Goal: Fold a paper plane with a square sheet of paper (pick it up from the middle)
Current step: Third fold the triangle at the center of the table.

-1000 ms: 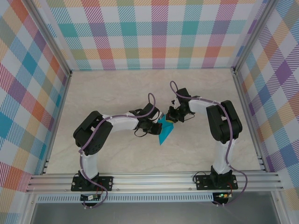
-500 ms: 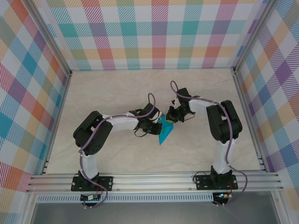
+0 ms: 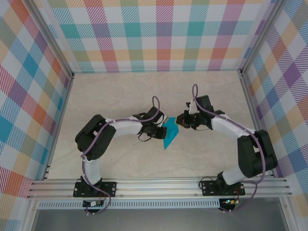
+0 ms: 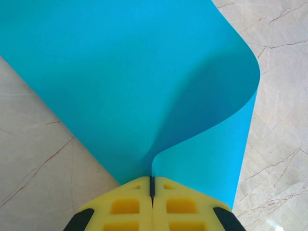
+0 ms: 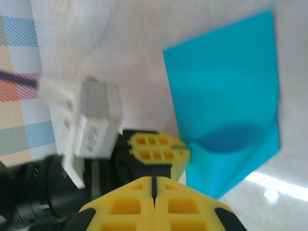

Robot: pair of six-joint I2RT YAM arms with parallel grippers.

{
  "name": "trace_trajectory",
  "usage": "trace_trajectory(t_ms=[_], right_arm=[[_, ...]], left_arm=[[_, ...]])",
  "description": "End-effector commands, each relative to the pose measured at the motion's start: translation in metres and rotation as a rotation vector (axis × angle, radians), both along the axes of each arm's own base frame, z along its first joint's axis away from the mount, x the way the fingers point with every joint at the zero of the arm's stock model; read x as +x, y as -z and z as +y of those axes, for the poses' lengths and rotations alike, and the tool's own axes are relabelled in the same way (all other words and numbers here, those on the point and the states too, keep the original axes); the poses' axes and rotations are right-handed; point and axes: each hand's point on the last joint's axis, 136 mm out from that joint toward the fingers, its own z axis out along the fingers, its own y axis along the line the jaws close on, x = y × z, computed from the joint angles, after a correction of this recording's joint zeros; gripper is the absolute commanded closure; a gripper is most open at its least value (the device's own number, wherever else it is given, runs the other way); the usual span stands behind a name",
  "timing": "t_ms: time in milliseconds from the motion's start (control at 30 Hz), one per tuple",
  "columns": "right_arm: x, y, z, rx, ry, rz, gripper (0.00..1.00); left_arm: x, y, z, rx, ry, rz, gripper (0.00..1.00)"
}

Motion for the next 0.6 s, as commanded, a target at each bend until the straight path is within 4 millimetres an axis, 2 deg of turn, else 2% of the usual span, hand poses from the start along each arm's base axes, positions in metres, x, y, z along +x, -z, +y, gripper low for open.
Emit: trace_trajectory(t_ms=[0, 67, 233, 567], right_arm=[[-0.031, 0.018, 0.019, 0.081, -0.018, 0.08, 1.0], [-0.049, 0.029, 0.028, 0.087, -0.038, 0.104, 1.0], [-0.072, 0.051, 0.04, 0.079, -0.063, 0.148, 1.0], [-0.078, 0.072, 0.051, 0.075, -0.09, 0.184, 1.0]], left_arm=[[-0.011, 0.024, 0.019, 0.088, -0.003, 0.041, 1.0], [-0.011, 0.023, 0.018, 0.087, -0.001, 0.041, 1.0], [-0.01, 0.023, 0.018, 0.086, -0.003, 0.043, 1.0], [-0.01, 0.025, 0.017, 0.088, -0.003, 0.048, 1.0]])
